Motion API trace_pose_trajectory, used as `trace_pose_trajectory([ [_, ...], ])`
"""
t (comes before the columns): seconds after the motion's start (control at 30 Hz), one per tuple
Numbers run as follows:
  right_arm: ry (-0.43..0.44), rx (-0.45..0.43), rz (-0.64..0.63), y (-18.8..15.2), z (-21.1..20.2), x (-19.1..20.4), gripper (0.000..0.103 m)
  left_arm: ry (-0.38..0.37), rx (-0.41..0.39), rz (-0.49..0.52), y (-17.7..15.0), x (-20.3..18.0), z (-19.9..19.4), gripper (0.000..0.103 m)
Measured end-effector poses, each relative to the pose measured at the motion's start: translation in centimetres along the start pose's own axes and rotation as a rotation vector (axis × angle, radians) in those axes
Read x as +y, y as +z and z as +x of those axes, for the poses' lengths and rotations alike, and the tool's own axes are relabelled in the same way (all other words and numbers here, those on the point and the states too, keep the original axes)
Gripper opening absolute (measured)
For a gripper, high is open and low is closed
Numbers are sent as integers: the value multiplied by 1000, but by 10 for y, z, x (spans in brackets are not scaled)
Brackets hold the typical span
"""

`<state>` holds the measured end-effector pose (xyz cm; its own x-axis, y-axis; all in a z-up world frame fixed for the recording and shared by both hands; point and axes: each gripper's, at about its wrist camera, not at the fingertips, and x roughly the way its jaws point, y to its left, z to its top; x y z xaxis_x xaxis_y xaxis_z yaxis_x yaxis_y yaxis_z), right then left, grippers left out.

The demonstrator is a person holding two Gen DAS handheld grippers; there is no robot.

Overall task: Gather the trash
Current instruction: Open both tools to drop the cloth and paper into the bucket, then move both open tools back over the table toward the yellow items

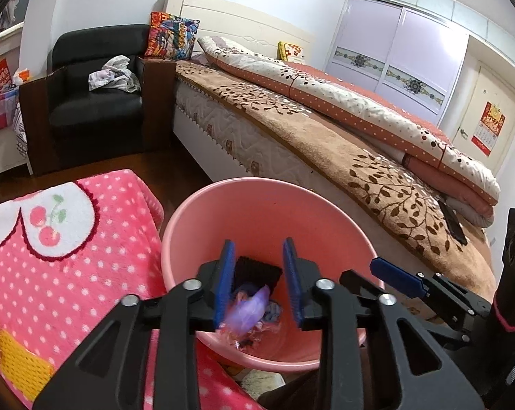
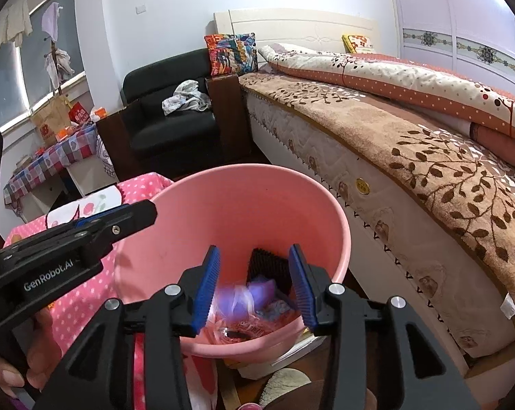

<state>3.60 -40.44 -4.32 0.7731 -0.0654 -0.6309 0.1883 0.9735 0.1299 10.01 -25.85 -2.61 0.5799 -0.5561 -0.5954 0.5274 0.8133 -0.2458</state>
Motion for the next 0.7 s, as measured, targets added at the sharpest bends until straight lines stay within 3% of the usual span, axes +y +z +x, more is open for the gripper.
trace_pose_trajectory([
  [0.3,37,-39,-15,0,-20,10,43,4,-28,23,-2,-6,-19,34],
  [0.7,122,-88,-62,-14,-54,40,49,52,-122,50,-9,-2,-69,34],
])
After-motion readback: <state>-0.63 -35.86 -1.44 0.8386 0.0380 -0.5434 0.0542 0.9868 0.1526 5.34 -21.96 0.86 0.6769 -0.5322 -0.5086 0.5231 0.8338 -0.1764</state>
